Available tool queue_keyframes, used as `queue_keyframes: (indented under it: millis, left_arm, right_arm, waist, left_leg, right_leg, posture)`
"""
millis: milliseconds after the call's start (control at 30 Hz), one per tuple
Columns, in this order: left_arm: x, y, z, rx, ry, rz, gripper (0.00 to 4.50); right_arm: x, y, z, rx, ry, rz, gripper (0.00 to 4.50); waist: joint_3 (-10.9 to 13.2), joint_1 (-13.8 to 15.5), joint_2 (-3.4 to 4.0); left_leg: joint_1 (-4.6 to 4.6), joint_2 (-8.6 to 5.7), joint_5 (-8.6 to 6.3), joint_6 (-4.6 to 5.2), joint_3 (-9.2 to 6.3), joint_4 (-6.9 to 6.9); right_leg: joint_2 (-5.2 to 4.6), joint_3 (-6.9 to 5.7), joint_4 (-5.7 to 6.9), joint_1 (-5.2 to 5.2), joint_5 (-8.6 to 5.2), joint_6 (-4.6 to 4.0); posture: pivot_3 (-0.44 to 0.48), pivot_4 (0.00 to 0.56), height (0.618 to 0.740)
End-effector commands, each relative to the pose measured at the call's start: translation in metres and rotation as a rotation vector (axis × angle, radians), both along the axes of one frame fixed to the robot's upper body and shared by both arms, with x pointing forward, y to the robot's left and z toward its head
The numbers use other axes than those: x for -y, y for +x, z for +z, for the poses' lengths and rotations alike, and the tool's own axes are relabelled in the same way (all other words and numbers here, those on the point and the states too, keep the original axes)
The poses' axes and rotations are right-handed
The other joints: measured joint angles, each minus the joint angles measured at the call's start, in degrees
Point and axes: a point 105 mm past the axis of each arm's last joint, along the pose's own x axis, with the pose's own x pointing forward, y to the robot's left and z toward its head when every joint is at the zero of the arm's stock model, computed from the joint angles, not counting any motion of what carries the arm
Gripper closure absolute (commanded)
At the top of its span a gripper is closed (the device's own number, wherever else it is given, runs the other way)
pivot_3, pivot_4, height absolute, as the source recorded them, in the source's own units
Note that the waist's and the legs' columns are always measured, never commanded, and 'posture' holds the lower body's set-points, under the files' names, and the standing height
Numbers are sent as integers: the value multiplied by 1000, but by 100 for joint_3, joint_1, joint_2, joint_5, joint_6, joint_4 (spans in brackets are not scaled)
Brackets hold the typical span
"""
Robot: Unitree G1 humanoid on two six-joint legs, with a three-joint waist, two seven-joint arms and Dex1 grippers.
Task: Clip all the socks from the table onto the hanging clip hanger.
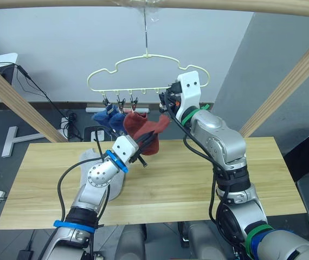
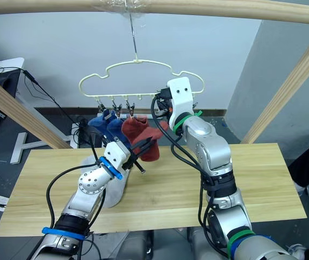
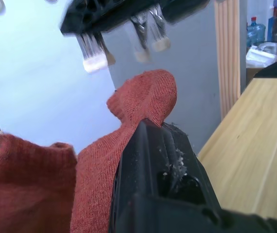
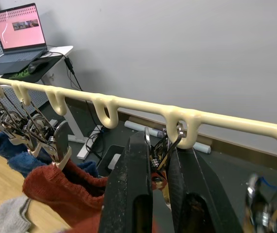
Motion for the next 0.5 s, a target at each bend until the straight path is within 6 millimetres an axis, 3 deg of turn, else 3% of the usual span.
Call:
queue_keyframes:
  millis: [33, 267, 367, 500]
  left_arm:
    - [-8, -12, -33, -153, 120, -35, 4500]
    - [-21, -19, -67, -393, 124, 48, 4500]
    - [-22, -20, -66, -487, 65, 60, 3846]
    - [-24, -25, -61, -571, 31, 41, 2616]
  right_arm:
    - [-4, -9, 24, 81, 30, 23, 4407]
    - [-4, -10, 23, 75, 28, 29, 4407]
    - [-4, -10, 23, 75, 27, 31, 4407]
    - [-4, -10, 23, 72, 25, 33, 4407]
  waist:
    - [0, -20, 0]
    - [0, -23, 0]
    - [0, -26, 0]
    - [0, -31, 0]
  left_leg:
    - [0, 0, 0, 0, 1, -1]
    - [-7, -1, 0, 1, -1, 3]
    - [-8, 0, 0, 1, 0, 5]
    - [-8, 2, 0, 0, -3, 4]
  right_leg:
    - [0, 0, 0, -1, 0, 0]
    - [-2, -1, -1, -4, 0, 0]
    - [-2, 0, -2, -4, -1, 1]
    - [2, -1, -2, -4, 0, 0]
  posture:
    - [-28, 239, 711]
    - [-25, 239, 711]
    - [-28, 238, 711]
    - [-25, 238, 711]
